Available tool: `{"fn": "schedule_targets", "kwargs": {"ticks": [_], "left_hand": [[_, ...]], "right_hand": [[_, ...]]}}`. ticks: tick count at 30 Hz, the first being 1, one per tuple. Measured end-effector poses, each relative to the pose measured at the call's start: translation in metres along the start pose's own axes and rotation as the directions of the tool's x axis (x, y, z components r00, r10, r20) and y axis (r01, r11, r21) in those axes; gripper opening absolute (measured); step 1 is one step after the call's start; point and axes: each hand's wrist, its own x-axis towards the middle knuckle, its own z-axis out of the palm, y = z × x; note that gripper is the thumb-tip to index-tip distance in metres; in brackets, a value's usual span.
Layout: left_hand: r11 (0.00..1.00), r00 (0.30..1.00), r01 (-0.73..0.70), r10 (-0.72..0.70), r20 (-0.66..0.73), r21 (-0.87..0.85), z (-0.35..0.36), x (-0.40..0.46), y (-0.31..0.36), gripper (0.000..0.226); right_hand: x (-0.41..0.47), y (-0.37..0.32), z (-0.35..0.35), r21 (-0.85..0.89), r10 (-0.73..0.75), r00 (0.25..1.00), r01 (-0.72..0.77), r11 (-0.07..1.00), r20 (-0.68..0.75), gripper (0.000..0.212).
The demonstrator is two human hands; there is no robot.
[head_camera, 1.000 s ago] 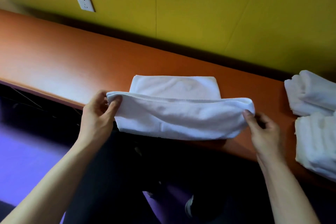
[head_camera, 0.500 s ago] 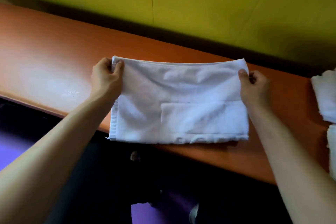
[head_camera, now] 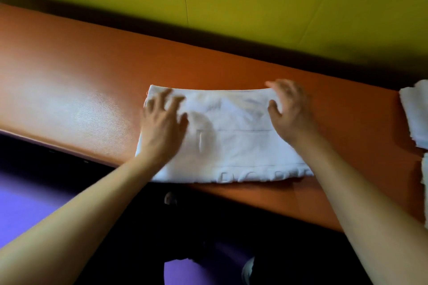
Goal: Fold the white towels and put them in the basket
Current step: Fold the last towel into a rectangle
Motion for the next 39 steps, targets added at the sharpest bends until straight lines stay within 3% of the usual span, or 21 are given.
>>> {"fn": "schedule_targets", "kwargs": {"ticks": [3, 6, 14, 21, 27, 31, 34, 37, 39], "left_hand": [[0.973, 0.955, -0.223, 0.207, 0.212, 0.053, 0.019, -0.049, 0.038, 0.047], [0.950, 0.916, -0.279, 0.219, 0.338, 0.141, 0.029, -0.073, 0.047, 0.062], [0.848, 0.788, -0.516, 0.417, 0.453, 0.117, 0.024, -0.040, 0.029, 0.058], [0.885, 0.818, -0.446, 0.344, 0.460, 0.132, 0.023, -0.008, 0.058, 0.052], [0.909, 0.848, -0.387, 0.284, 0.448, 0.157, 0.031, -0.028, 0.074, 0.052], [0.918, 0.884, -0.369, 0.298, 0.360, 0.147, 0.019, -0.066, 0.074, 0.053], [0.891, 0.850, -0.439, 0.371, 0.374, 0.114, 0.014, -0.116, 0.063, 0.068], [0.880, 0.808, -0.461, 0.360, 0.467, 0.118, 0.007, -0.147, 0.050, 0.098], [0.873, 0.799, -0.461, 0.331, 0.502, 0.159, 0.004, -0.149, 0.047, 0.097]], "right_hand": [[-0.004, -0.003, 0.010, -0.130, -0.101, 0.933, 0.154, 0.979, 0.345, 0.049], [-0.015, 0.005, 0.013, -0.107, -0.024, 0.879, 0.084, 0.991, 0.476, 0.055], [-0.082, 0.001, -0.017, -0.227, 0.261, 0.867, -0.178, 0.958, 0.423, 0.060], [-0.131, -0.068, -0.035, -0.432, 0.468, 0.827, -0.316, 0.845, 0.311, 0.063], [-0.155, -0.118, -0.032, -0.409, 0.471, 0.817, -0.325, 0.853, 0.333, 0.061], [-0.153, -0.117, -0.031, -0.403, 0.462, 0.822, -0.319, 0.858, 0.333, 0.057], [-0.153, -0.113, -0.030, -0.399, 0.442, 0.840, -0.305, 0.865, 0.316, 0.053], [-0.156, -0.112, -0.029, -0.395, 0.433, 0.849, -0.302, 0.868, 0.302, 0.056], [-0.159, -0.111, -0.027, -0.368, 0.437, 0.849, -0.321, 0.873, 0.298, 0.064]]}}
